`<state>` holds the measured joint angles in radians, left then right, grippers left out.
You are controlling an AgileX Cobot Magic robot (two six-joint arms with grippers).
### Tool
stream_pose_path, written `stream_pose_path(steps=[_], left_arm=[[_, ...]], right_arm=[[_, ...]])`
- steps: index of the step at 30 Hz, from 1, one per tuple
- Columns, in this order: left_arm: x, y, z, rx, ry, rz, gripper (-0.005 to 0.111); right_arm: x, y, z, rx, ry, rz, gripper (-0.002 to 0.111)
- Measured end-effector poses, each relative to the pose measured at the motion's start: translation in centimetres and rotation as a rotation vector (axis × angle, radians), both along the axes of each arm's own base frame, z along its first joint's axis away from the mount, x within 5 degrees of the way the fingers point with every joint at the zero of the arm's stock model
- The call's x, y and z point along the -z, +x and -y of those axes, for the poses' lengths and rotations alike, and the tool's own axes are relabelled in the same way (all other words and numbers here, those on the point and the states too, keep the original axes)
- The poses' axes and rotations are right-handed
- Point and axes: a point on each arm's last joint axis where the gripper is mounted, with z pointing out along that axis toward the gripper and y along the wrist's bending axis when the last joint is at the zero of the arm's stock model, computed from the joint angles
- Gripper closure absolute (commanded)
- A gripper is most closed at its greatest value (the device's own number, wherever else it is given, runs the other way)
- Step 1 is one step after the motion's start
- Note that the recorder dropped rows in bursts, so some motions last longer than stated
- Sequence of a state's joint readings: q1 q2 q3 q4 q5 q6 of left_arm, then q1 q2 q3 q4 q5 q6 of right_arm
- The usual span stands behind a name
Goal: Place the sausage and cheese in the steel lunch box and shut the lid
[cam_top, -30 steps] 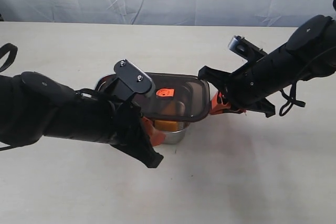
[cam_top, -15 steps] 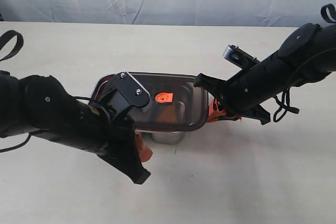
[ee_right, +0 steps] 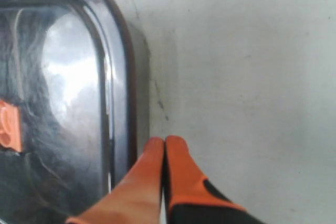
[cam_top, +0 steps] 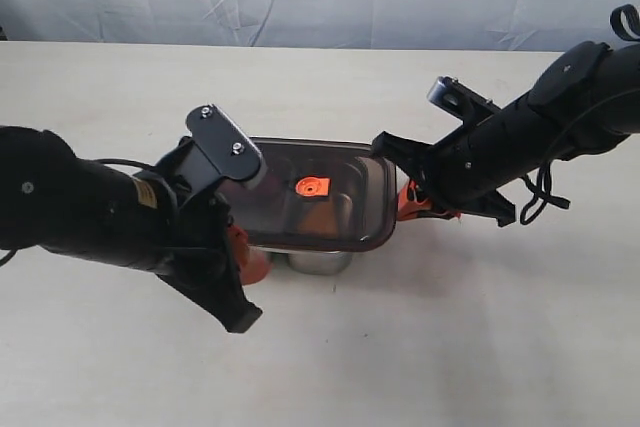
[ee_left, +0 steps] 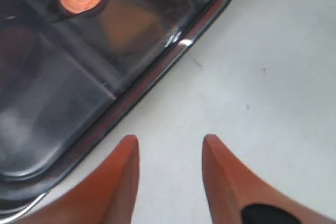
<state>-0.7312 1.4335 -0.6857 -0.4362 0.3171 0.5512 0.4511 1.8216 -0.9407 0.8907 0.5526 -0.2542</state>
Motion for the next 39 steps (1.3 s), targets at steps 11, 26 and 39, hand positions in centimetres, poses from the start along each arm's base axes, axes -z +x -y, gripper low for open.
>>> stream_pose_path(steps=[11, 26, 39], left_arm=[[-2.0, 2.9, -5.5, -0.304, 0.021, 0.057, 0.068], [-4.9, 3.3, -8.7, -0.45, -0.061, 0.158, 0.068], [-4.8, 3.3, -8.8, -0.45, -0.057, 0.152, 0.068]], right_arm=[[-1.3, 1.0, -1.3, -0.021, 0.026, 0.044, 0.108], [0.4, 0.4, -2.3, -0.053, 0.008, -0.023, 0.108], [0.9, 0.3, -1.5, -0.068, -0.116, -0.016, 0.108]])
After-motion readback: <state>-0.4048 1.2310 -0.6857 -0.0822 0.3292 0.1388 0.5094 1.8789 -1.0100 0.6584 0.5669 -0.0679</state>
